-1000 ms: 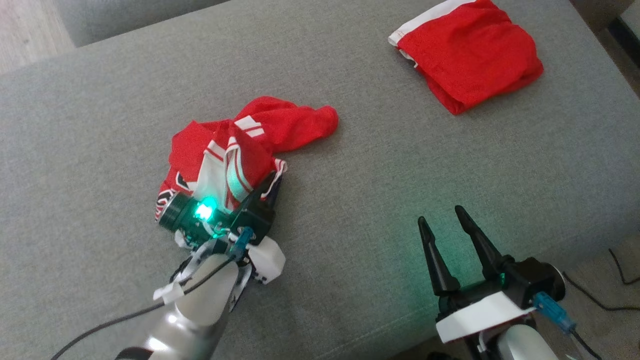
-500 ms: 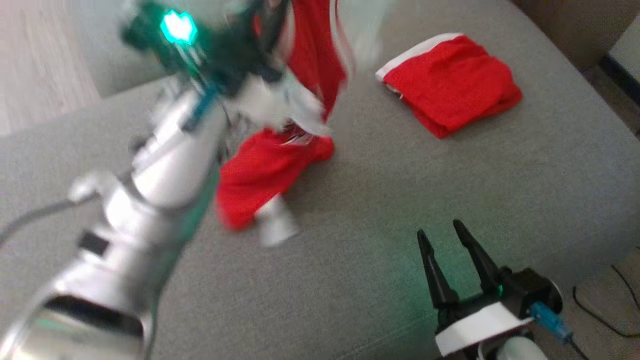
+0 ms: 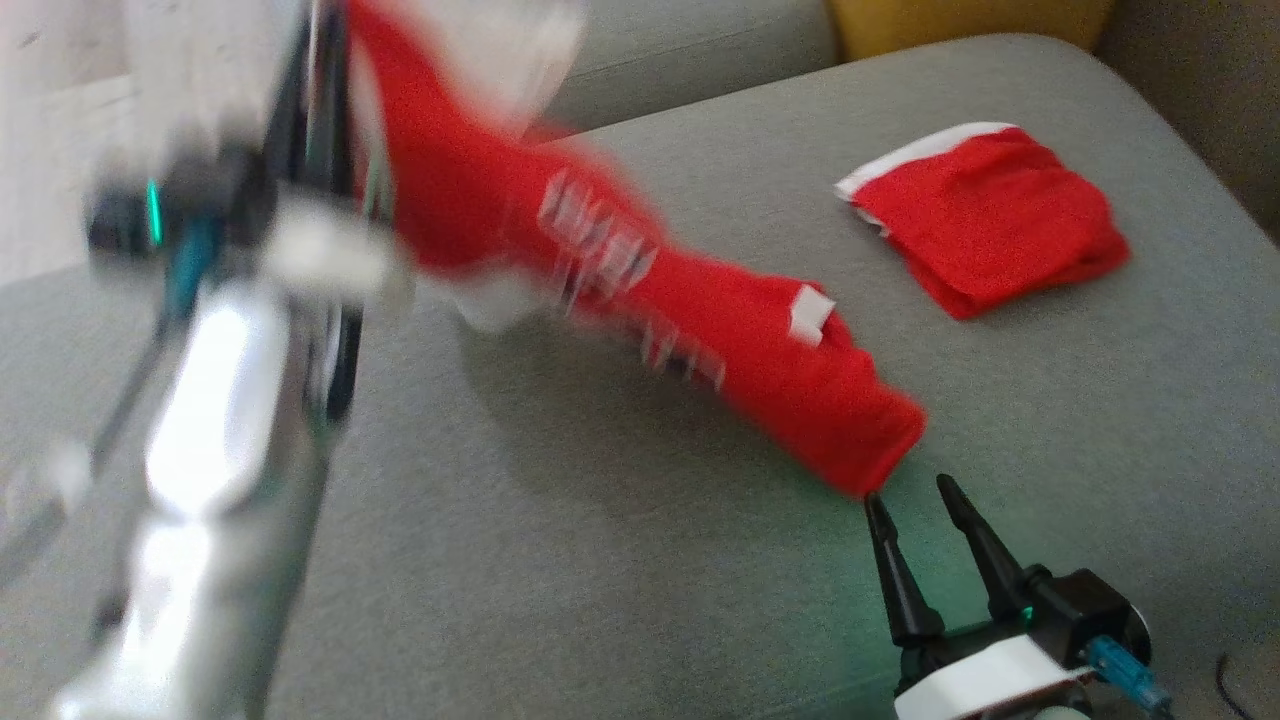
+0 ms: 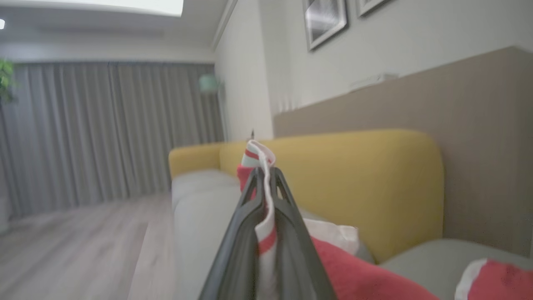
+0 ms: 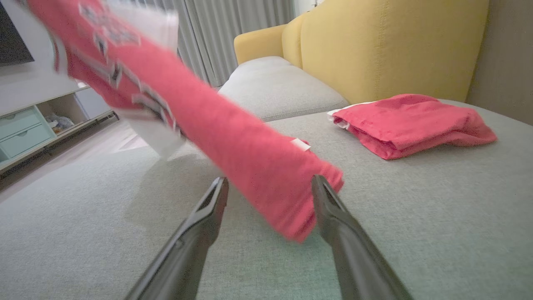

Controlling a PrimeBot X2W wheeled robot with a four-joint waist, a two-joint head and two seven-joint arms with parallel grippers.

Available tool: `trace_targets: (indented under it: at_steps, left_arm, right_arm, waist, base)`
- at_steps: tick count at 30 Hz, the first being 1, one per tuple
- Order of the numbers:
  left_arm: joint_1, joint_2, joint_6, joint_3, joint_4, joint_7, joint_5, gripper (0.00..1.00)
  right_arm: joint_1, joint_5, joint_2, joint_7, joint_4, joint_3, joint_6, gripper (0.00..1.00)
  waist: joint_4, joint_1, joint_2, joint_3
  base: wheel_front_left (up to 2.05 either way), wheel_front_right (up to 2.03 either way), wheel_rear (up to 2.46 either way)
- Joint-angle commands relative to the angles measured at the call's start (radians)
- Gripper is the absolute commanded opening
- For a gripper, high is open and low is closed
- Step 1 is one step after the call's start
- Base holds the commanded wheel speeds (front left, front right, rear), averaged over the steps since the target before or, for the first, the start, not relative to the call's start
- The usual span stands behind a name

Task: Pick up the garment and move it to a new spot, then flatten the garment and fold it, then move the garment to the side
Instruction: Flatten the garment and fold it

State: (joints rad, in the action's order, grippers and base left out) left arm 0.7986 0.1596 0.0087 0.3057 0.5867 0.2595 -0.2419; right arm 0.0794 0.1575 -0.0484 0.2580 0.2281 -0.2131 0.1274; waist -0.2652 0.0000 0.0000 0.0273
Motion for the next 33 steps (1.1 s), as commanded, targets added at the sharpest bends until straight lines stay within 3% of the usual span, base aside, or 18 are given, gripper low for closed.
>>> trace_targets:
  at_steps: [1,4,5,7,8,15,17,21,27,33]
  left_arm:
    - [-0.059,0.04,0.016,-0.058,-0.022,0.002,-0.028,0.0]
    - [-0.287,0.024,0.046,-0.133,-0.031,0.002,-0.104,0.0]
    - [-0.357,0.016,0.054,-0.153,-0.038,0.002,-0.121,0.06]
    - [-0.48,-0.006,0.061,-0.186,-0.052,0.002,-0.149,0.58]
    - [-0.53,-0.016,0.065,-0.204,-0.064,0.002,-0.16,1.0]
    - [-0.706,-0.035,0.071,-0.279,-0.222,0.002,-0.144,1.0]
    - [-0.705,-0.008,0.063,-0.279,-0.273,0.002,-0.11,1.0]
    - [-0.613,0.084,0.001,-0.244,-0.321,-0.023,-0.053,1.0]
    - [-0.359,0.219,-0.108,-0.167,-0.29,-0.232,-0.031,1.0]
    - [-0.136,0.304,-0.138,-0.039,-0.178,-0.479,-0.116,1.0]
  right_arm:
    - [-0.012,0.001,-0.002,0.004,-0.037,-0.014,0.003,1.0]
    - [-0.011,-0.01,-0.003,0.004,-0.042,0.001,0.003,1.0]
    - [-0.013,-0.013,-0.003,0.004,-0.045,0.005,0.003,1.0]
    - [-0.016,-0.017,-0.005,0.004,-0.051,0.01,0.003,1.0]
    - [-0.017,-0.019,-0.006,0.004,-0.053,0.014,0.003,1.0]
    - [-0.027,-0.02,-0.011,0.004,-0.055,0.012,0.003,1.0]
    - [-0.03,-0.02,-0.01,0.004,-0.056,0.007,0.003,1.0]
    - [-0.04,-0.019,-0.01,0.004,-0.056,-0.006,0.003,1.0]
    - [-0.084,-0.024,-0.012,0.004,-0.062,-0.02,0.003,1.0]
    - [-0.135,-0.028,-0.009,0.004,-0.069,-0.03,0.003,1.0]
  waist:
    - [0.043,0.0,0.0,0.011]
    - [0.083,0.0,0.0,0.028]
    - [0.094,0.0,0.0,0.033]
    - [0.116,0.0,0.0,0.041]
    - [0.126,0.0,0.0,0.043]
    - [0.163,0.0,0.0,0.055]
    - [0.167,0.0,0.0,0.062]
    - [0.165,0.0,0.0,0.09]
    - [0.134,0.0,0.0,0.172]
    - [0.091,0.0,0.0,0.265]
  base:
    - [0.0,0.0,0.0]
    - [0.0,0.0,0.0]
    - [0.0,0.0,0.0]
    - [0.0,0.0,0.0]
    - [0.0,0.0,0.0]
    - [0.0,0.0,0.0]
    - [0.0,0.0,0.0]
    - [0.0,0.0,0.0]
    - [0.0,0.0,0.0]
    - [0.0,0.0,0.0]
